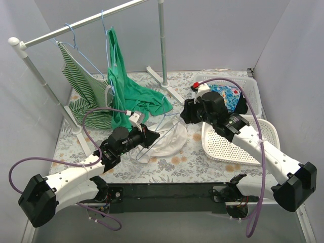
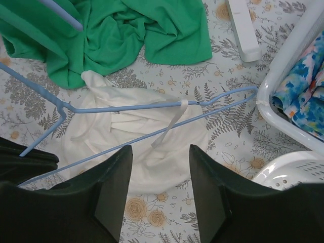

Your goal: Place the tank top on the hanger

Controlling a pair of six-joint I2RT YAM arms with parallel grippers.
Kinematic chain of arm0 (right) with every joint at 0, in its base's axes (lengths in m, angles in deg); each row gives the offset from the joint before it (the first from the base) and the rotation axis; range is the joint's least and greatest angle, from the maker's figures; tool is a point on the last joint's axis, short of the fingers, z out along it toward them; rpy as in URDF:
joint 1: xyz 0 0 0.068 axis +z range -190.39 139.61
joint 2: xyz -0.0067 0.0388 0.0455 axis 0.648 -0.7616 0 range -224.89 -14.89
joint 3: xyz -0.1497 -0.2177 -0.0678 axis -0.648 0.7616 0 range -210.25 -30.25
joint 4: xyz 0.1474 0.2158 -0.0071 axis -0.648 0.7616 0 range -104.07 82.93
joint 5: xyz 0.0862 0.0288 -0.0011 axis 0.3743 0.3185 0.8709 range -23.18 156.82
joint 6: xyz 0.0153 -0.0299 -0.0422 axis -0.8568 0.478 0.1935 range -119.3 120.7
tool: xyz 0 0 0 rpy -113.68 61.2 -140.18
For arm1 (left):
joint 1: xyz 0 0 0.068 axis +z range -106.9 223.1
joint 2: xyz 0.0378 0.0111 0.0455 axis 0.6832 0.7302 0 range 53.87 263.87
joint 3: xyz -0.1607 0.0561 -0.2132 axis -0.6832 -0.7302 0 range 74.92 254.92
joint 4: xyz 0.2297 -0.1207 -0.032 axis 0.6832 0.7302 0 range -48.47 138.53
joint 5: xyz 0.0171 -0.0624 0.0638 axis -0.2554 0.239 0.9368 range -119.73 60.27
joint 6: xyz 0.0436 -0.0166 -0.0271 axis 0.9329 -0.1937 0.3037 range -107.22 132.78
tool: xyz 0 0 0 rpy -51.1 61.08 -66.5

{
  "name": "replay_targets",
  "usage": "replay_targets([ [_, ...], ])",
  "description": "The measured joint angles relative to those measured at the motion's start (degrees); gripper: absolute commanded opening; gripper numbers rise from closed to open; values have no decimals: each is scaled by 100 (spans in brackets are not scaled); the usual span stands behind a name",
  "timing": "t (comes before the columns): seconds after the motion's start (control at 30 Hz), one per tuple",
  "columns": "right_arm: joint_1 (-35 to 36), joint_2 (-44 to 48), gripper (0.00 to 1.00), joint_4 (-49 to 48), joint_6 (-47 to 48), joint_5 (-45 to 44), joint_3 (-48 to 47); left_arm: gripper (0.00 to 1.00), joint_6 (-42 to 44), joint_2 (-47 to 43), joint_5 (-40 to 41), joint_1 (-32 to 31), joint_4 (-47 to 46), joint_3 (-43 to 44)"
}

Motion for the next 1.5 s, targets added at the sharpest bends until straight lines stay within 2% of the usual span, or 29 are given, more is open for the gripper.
replay_targets([
  [0.33,0,81,60,-433,153,474,17,0,2,-435,-63,0,186,0],
  [0.5,2,7,69,-505,192,706,17,0,-9,-501,-118,0,273,0],
  [0.7,144,11,73,-964,350,876,17,0,-92,-114,-269,-4,-44,0],
  [1.03,529,-149,70,-1635,643,625,70,0,-83,540,-538,-4,-295,299],
  [1.07,560,-216,68,-1683,662,546,70,0,-83,573,-557,-4,-315,339],
  [1.17,601,-391,54,-1762,695,398,83,0,-83,605,-579,-4,-363,398],
  [1.23,632,-511,35,-1766,699,310,101,0,-85,627,-595,-4,-378,435],
  [1.27,654,-557,16,-1773,713,256,101,0,-87,643,-603,-4,-380,459],
  [1.33,699,-610,1,-1810,664,223,101,0,-92,675,-595,-4,-382,487],
  [1.37,765,-621,1,-1869,723,70,101,0,-107,710,-612,-4,-350,509],
  [1.4,831,-621,1,-1867,787,-63,101,6,-120,721,-595,-4,-343,514],
  [1.43,874,-623,1,-1858,815,-208,101,23,-129,721,-555,-4,-310,535],
  [1.5,979,-627,1,-1871,857,-492,103,27,-173,719,-501,-4,-227,584],
])
